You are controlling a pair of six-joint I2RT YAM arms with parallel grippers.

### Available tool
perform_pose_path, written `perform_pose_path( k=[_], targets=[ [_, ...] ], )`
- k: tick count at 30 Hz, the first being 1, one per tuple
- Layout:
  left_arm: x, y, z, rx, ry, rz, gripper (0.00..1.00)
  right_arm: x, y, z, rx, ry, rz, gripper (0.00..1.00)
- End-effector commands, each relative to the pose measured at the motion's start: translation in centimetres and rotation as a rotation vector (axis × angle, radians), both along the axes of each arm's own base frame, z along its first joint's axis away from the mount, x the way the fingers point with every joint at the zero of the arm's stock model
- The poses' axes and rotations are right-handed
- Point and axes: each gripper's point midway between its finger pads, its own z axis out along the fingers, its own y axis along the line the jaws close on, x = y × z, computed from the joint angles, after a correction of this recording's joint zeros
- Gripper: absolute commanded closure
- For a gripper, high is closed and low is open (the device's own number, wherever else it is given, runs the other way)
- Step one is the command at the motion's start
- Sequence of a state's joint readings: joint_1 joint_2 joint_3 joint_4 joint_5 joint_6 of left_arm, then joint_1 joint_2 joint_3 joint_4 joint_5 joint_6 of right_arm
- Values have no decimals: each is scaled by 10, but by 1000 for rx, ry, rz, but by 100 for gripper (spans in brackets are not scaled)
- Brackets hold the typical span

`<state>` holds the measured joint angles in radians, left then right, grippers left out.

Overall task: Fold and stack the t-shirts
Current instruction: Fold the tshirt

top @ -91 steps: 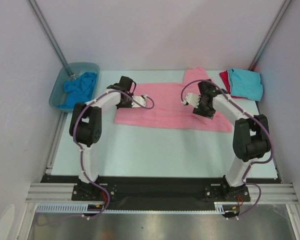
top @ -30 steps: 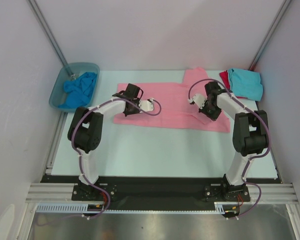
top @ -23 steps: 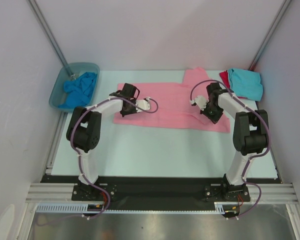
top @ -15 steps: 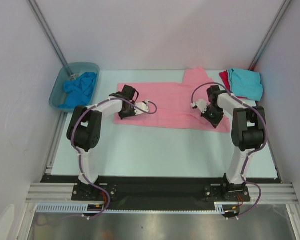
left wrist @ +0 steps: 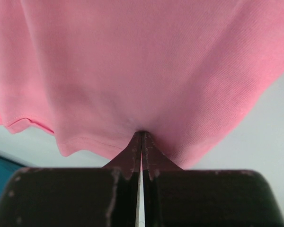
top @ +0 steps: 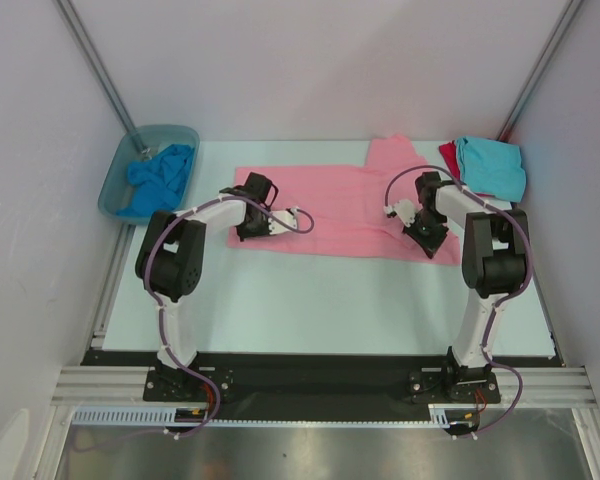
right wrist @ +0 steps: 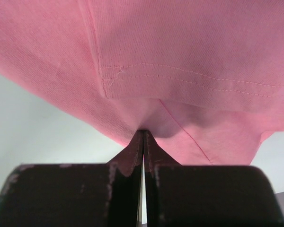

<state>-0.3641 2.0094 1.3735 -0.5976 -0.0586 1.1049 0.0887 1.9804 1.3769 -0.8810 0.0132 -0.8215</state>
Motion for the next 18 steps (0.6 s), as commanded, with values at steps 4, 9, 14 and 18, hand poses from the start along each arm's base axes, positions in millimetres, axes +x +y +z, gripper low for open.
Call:
perform_pose_path(
  k=[4, 9, 14, 18],
  targets=[
    [-36, 24, -31, 62, 151, -46, 100, -8, -13, -21, -3, 56, -28, 100],
    [-51, 30, -35, 71, 195, -57, 100, -13, -14, -21, -3, 76, -30, 100],
    [-72, 40, -39, 87, 250, -68, 100, -22, -19, -26, -7, 108, -28, 100],
    [-83, 47, -42, 98, 286, -62, 100, -30, -23, -33, -12, 138, -31, 100]
  ],
)
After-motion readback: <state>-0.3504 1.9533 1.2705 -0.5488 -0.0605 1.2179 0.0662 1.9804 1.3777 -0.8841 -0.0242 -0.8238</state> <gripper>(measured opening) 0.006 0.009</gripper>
